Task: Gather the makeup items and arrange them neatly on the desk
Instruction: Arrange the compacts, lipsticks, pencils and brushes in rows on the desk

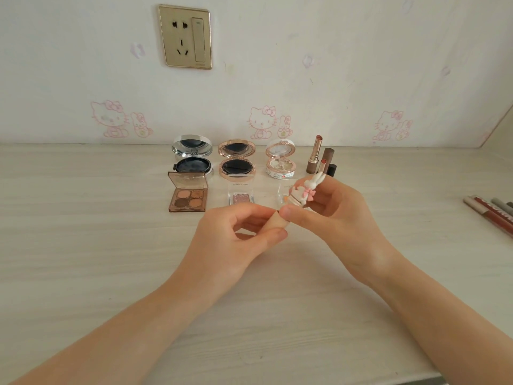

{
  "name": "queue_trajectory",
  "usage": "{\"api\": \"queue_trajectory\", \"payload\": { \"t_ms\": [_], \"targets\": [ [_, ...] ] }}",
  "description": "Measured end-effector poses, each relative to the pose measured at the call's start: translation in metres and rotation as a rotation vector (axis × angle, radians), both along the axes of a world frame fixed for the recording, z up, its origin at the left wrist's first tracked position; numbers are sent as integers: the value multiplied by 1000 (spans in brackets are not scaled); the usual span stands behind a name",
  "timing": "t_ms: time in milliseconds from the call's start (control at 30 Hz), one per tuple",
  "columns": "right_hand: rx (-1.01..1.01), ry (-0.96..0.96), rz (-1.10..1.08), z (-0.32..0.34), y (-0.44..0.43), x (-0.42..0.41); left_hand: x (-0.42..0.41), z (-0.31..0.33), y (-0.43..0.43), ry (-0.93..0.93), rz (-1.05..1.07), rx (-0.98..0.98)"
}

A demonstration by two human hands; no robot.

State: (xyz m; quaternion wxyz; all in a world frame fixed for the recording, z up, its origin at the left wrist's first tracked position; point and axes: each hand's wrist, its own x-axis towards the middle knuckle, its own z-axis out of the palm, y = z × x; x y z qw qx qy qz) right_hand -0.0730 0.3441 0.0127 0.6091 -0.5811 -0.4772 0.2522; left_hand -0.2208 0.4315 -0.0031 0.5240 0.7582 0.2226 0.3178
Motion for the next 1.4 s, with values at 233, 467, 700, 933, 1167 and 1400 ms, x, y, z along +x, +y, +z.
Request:
{"api": "queue_trajectory", "payload": {
  "t_ms": [233,467,700,933,1167,1400],
  "targets": [
    [-28,42,5,1,-1,1,0,-1,0,-4,7,5],
    [-22,88,13,1,-2,1,1,-4,4,-18,40,36],
    [-40,57,-51,0,-1,2,2,-4,3,-5,34,42],
    [-59,52,-92,0,0,3,2,-3,3,-3,21,33],
    [-44,110,20,1,-2,6,2,-5,3,-6,35,14],
    [-69,101,-21,1,-2,5,2,-4,3,-4,41,27]
  ]
}}
